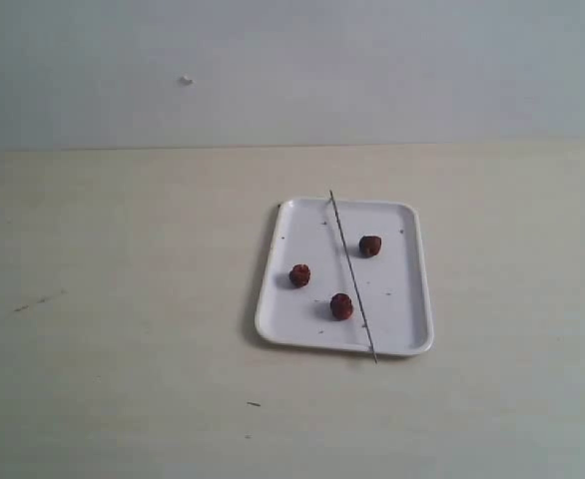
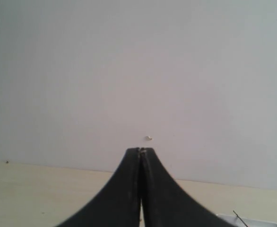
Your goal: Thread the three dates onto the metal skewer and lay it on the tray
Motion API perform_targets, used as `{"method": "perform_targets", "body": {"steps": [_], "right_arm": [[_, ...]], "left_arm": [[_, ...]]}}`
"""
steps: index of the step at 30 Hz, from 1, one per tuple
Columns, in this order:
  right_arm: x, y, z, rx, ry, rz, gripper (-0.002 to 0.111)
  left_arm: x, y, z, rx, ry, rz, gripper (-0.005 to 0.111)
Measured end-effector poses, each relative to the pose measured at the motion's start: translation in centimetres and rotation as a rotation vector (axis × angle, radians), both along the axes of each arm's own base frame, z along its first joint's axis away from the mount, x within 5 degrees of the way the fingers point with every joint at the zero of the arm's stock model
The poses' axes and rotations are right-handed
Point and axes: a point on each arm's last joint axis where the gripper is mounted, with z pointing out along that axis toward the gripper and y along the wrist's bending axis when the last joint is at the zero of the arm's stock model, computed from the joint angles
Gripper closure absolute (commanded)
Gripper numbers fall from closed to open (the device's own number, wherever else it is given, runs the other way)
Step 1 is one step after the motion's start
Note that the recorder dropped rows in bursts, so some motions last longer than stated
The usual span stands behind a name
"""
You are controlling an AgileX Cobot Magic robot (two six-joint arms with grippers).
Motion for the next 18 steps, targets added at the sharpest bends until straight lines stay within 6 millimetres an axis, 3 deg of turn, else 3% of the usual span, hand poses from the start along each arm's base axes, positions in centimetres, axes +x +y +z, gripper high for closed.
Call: {"method": "perform_targets", "body": {"steps": [2,5,8,11,18], "right_arm": [[4.5,0.0,-0.7,-0.04,0.317,0.033,0.108],[10.8,0.4,-4.2,-0.102,0.839,0.167,0.108],[14.7,1.7,-8.4,-0.062,1.201,0.386,0.108],[17.6,3.7,-12.5,-0.059,1.393,0.517,0.108],[21.0,9.6,-19.2,-0.142,1.461,0.601,0.106]], "left_arm": [[0.0,0.0,0.0,0.0,0.0,0.0,0.107],[0.0,0.0,0.0,0.0,0.0,0.0,0.107],[0.0,0.0,0.0,0.0,0.0,0.0,0.107],[0.0,0.0,0.0,0.0,0.0,0.0,0.107],[0.0,0.0,0.0,-0.003,0.0,0.0,0.107]]}}
